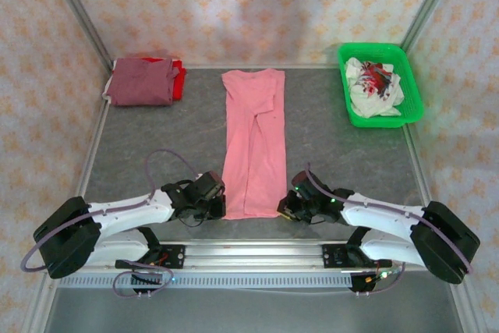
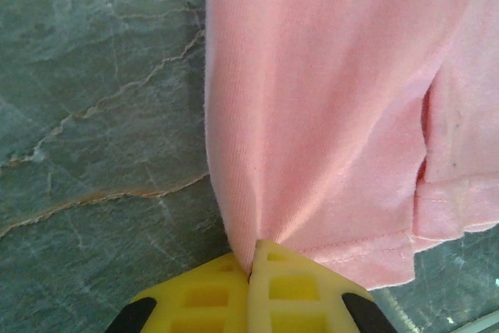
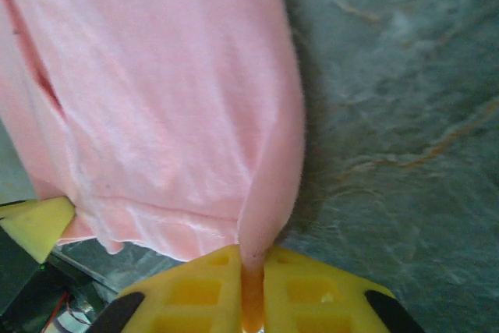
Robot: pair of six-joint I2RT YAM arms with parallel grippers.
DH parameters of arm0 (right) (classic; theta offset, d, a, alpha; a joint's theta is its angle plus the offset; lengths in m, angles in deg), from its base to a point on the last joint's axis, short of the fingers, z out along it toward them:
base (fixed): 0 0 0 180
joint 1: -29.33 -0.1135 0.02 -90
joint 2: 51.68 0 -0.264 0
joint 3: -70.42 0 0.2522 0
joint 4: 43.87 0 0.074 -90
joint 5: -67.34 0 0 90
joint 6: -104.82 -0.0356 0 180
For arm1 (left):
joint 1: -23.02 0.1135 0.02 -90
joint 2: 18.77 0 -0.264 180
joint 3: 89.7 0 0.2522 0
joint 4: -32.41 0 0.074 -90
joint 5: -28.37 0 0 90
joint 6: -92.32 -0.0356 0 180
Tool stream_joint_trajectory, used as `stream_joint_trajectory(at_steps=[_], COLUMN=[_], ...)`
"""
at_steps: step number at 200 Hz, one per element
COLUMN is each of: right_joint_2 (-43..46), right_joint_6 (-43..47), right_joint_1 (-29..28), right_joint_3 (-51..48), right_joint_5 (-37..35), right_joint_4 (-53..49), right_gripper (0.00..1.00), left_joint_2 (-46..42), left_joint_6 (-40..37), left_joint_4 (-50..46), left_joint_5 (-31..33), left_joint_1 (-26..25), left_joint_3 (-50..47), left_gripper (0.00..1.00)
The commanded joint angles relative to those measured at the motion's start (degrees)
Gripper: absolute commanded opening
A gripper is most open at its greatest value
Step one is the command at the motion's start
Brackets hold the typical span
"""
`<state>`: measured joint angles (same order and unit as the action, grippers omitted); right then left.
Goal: Fold and stack the t-shirts
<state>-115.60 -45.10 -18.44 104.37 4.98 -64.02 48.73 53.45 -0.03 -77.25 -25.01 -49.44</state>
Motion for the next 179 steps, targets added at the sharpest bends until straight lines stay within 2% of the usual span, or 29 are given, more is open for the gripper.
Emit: stream_joint_trajectory(at_steps=[1,35,102,158,179], right_joint_2=[0.02,0.05,4.22,7.11,7.82], right_joint_6=[0.47,1.65,2.09,1.69,2.89], right_joint_1=[-0.38,-0.41,-6.16,-5.81,-4.3], right_joint_3=[2.26,0.52,-0.14,1.94,3.49], right_joint_5=[-0.83,-0.01,-2.15,-8.13,-8.61], right_joint_4=[0.94,0.68,-4.84,-6.62,-7.76], right_gripper=[0.07,0.0,0.0,0.0,0.0], left_joint_2=[-1.65,-2.09,-5.37,-8.41,-9.45], left_joint_6=[0.03,-0.08,2.4,1.51,2.12], left_joint_4=[-1.6,-2.59,-7.84,-11.26,-9.86], left_joint_5=[2.31,2.13,2.59,6.54,6.55], left_joint_1=[-0.49,-0.66,-4.68,-4.69,-3.28], left_joint_3=[-0.75,-1.23,-1.45,1.69,1.89], left_gripper=[0.0,0.0,0.0,0.0,0.0])
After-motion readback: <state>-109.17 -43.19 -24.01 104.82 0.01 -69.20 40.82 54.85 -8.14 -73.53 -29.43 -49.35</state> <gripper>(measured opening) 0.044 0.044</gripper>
